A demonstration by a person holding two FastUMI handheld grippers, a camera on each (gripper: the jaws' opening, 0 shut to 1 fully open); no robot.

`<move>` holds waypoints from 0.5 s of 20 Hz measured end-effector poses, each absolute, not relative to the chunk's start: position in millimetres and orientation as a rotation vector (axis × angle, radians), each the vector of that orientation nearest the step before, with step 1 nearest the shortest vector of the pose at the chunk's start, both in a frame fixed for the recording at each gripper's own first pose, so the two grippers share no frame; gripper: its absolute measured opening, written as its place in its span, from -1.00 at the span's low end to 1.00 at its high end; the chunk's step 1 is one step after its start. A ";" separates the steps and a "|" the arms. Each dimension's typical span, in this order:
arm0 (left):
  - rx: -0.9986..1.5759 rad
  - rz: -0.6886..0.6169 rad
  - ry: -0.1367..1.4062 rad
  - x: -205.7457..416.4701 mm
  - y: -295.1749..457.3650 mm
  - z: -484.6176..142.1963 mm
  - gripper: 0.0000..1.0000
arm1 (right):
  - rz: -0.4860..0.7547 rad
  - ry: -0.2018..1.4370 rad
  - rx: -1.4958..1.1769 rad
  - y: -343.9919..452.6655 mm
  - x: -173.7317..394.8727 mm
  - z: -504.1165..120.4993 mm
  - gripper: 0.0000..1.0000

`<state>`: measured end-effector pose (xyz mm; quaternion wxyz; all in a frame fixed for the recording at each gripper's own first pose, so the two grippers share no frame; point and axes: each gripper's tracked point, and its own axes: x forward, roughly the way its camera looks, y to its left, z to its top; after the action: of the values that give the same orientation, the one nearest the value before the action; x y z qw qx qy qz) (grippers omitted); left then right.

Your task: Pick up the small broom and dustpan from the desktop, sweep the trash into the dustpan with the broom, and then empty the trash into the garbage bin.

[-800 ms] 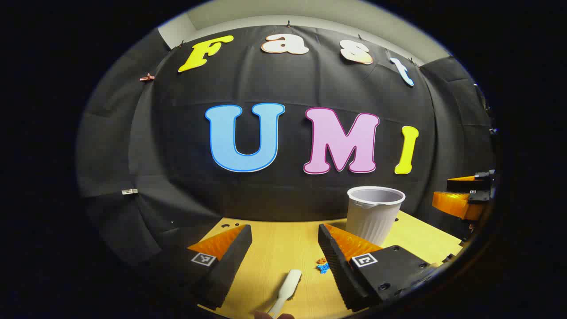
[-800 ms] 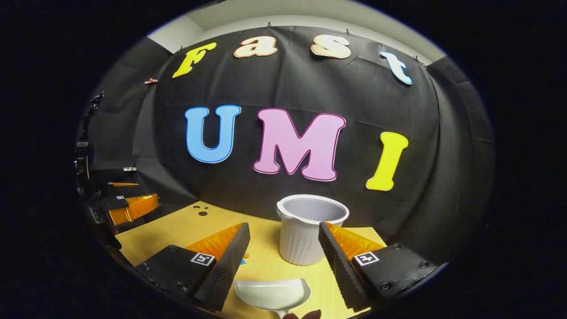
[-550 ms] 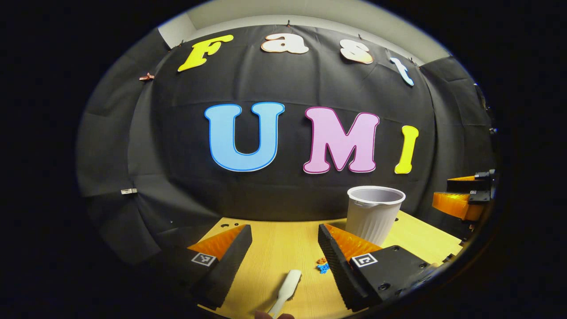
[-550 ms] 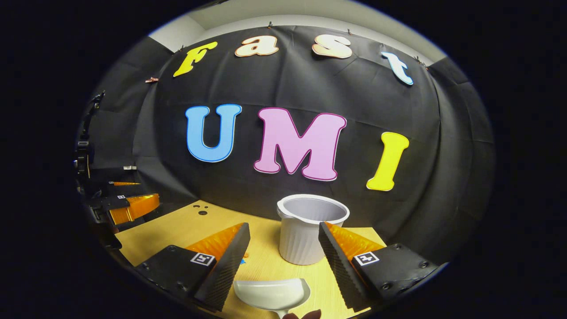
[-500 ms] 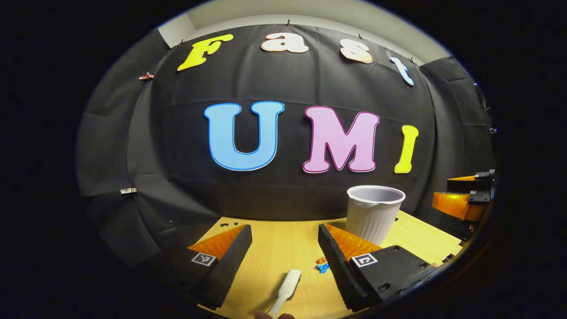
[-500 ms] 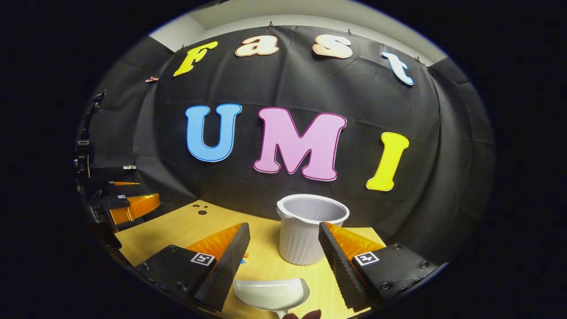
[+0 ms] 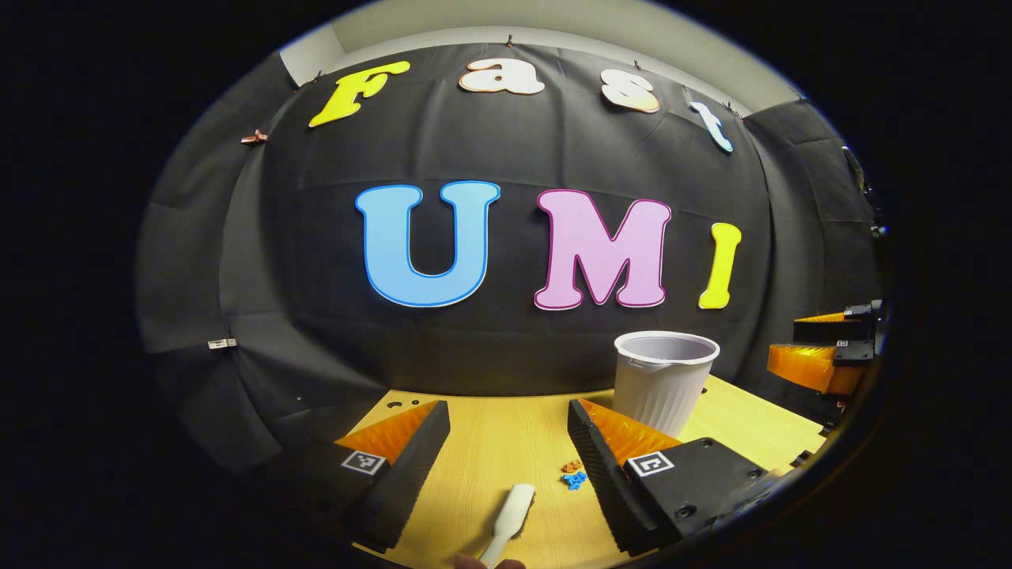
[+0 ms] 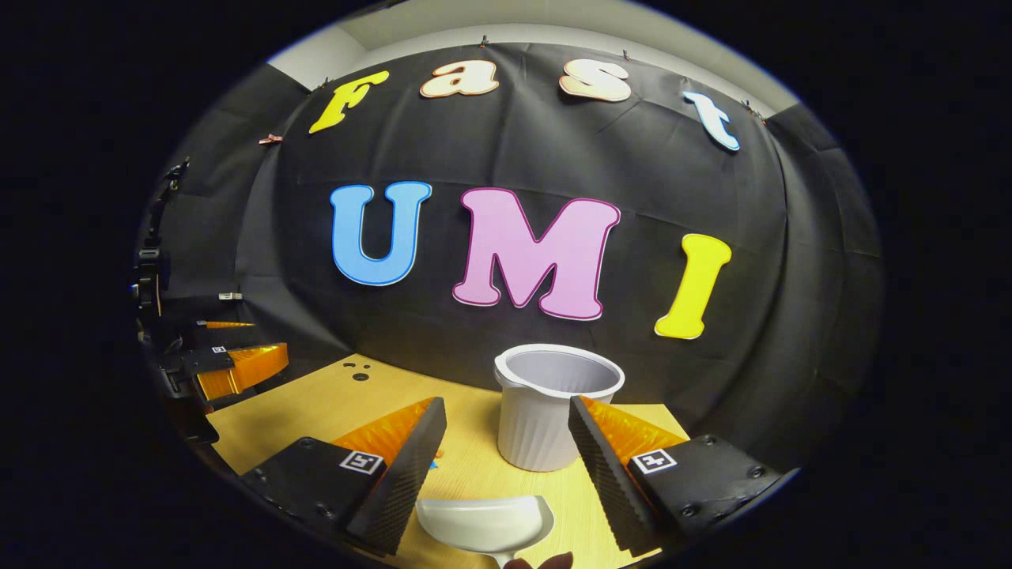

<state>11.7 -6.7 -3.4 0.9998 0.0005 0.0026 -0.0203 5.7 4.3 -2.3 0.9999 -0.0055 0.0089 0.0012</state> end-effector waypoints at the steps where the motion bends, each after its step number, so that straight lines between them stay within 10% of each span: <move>1: 0.001 -0.042 0.007 12.4 -5.8 -4.6 0.91 | 0.017 0.036 -0.012 6.5 5.7 -7.6 0.94; 10: 0.012 -0.043 0.026 10.3 -1.4 -19.9 0.91 | 0.190 0.686 -0.059 3.4 -57.2 -183.4 0.95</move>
<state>10.3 -1.4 -19.9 0.9997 0.0059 0.0128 -0.0217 -57.2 3.4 -183.4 0.9369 -0.0287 0.3359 0.0928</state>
